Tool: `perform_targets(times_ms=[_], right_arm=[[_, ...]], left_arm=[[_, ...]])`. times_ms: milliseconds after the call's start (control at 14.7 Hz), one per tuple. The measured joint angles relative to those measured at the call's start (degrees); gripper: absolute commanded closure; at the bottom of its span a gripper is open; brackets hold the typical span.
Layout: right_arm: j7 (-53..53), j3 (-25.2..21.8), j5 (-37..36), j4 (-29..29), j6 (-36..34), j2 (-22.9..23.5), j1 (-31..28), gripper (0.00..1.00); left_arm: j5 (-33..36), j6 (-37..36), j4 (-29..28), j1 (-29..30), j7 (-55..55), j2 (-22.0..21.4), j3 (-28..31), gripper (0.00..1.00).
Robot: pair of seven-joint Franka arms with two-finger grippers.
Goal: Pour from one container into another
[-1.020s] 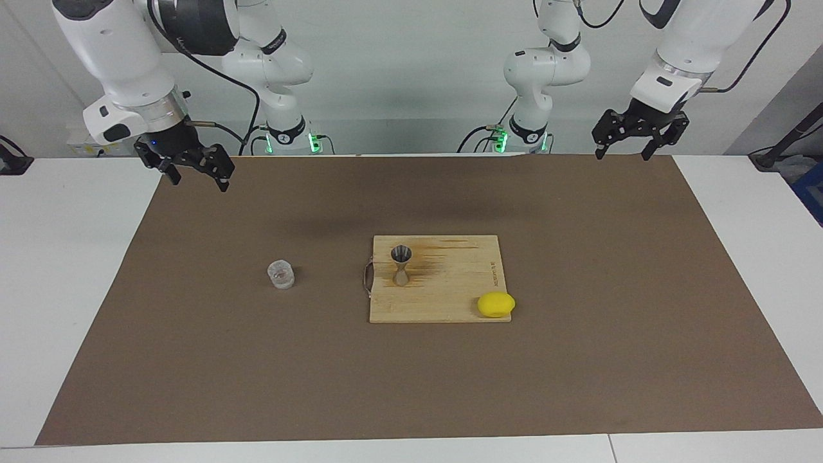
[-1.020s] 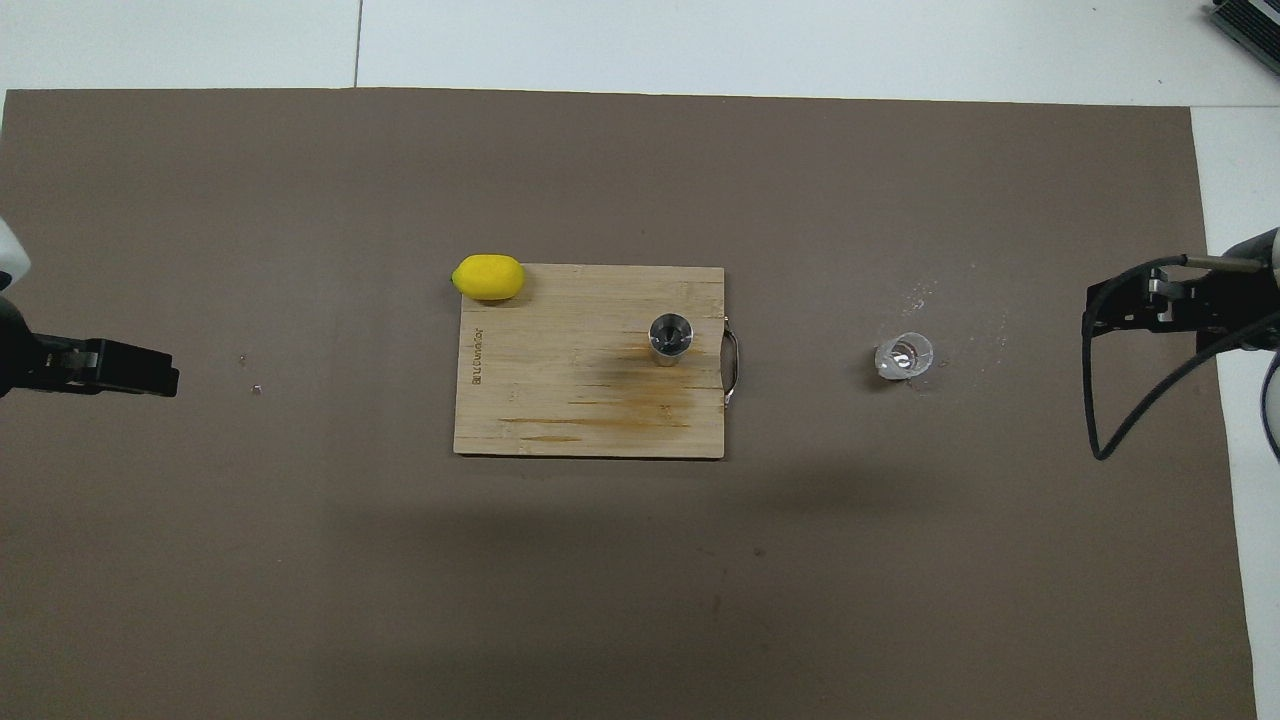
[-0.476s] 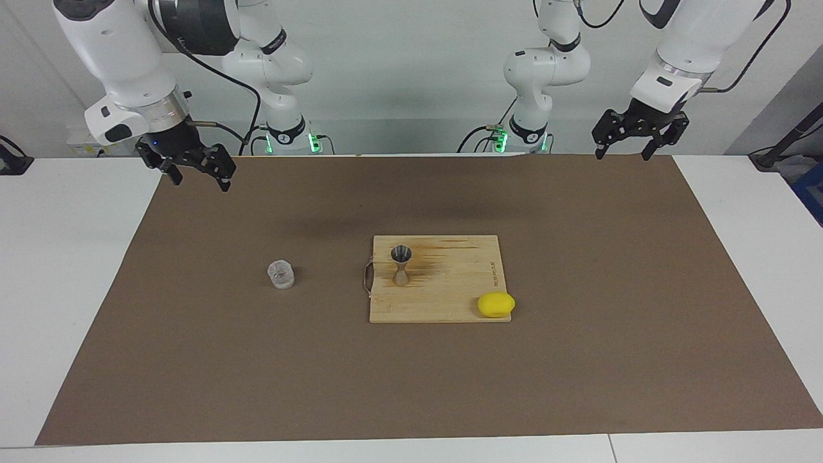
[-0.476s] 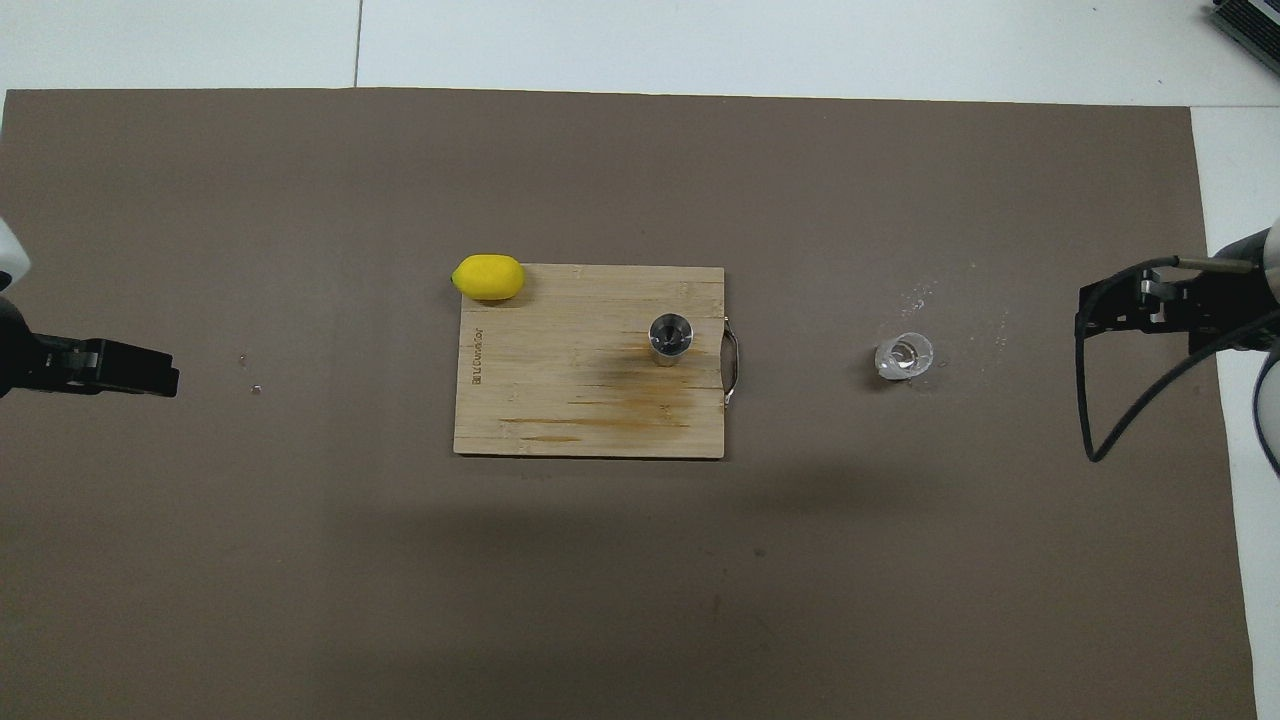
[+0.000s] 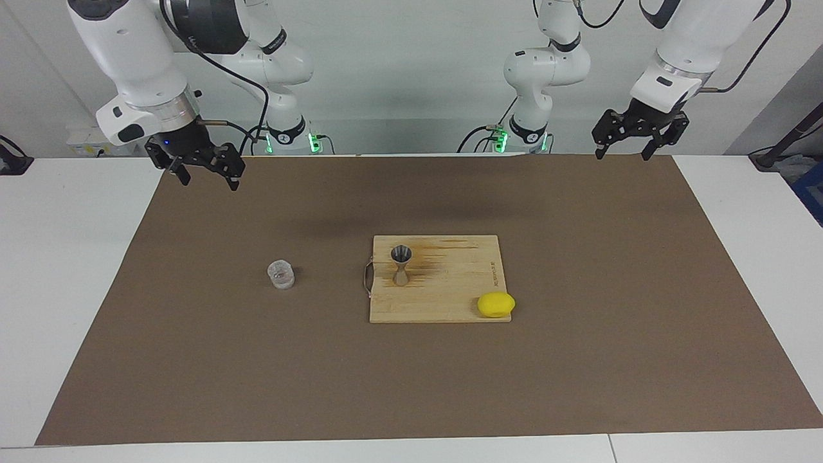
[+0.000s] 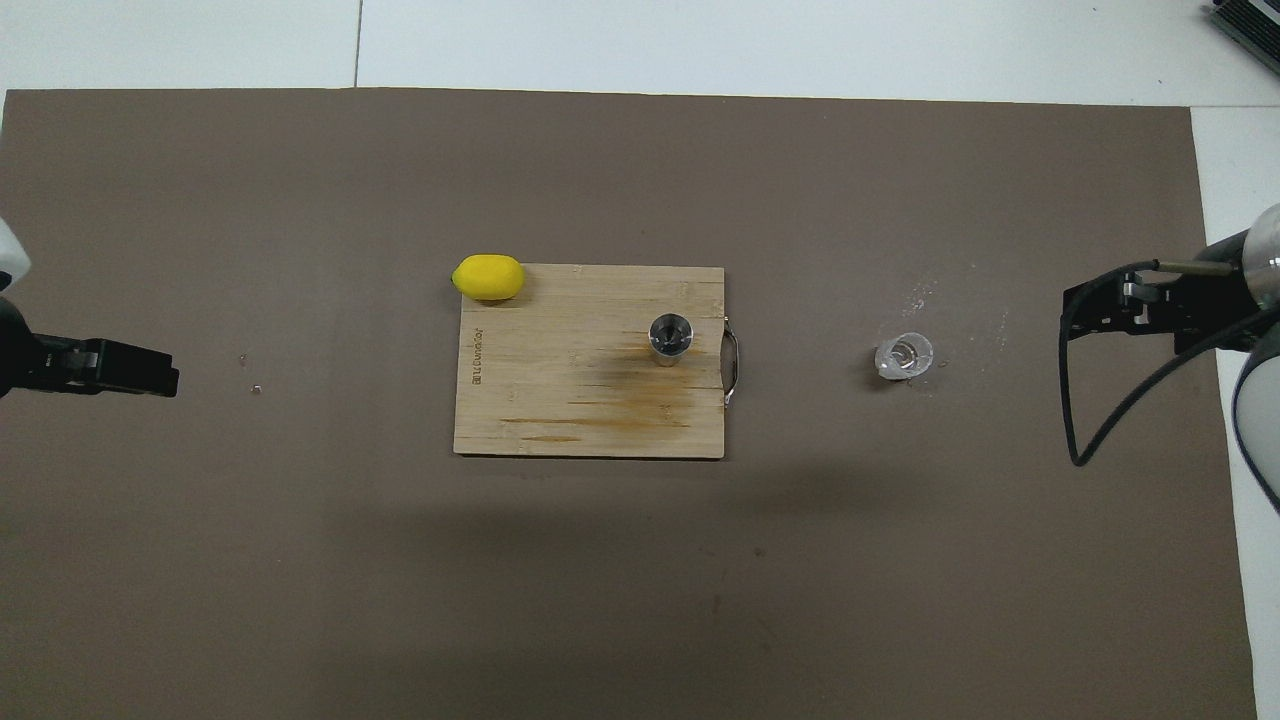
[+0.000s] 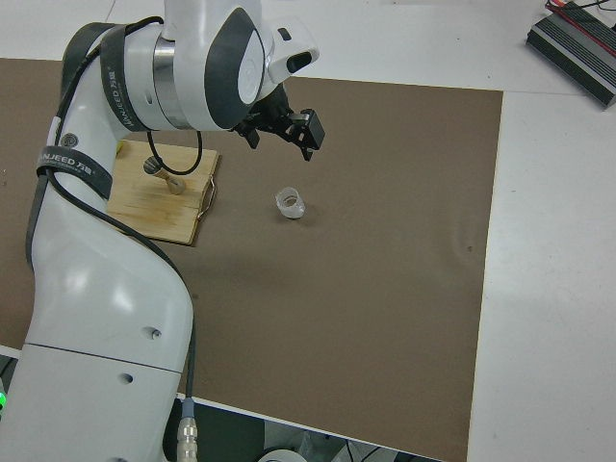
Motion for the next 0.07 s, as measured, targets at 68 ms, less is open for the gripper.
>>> perform_targets(times_ms=[68], right_arm=[[0.00,0.00,0.00,0.00,0.00,0.00,0.00,0.00]], left_arm=[[0.00,0.00,0.00,0.00,0.00,0.00,0.00,0.00]])
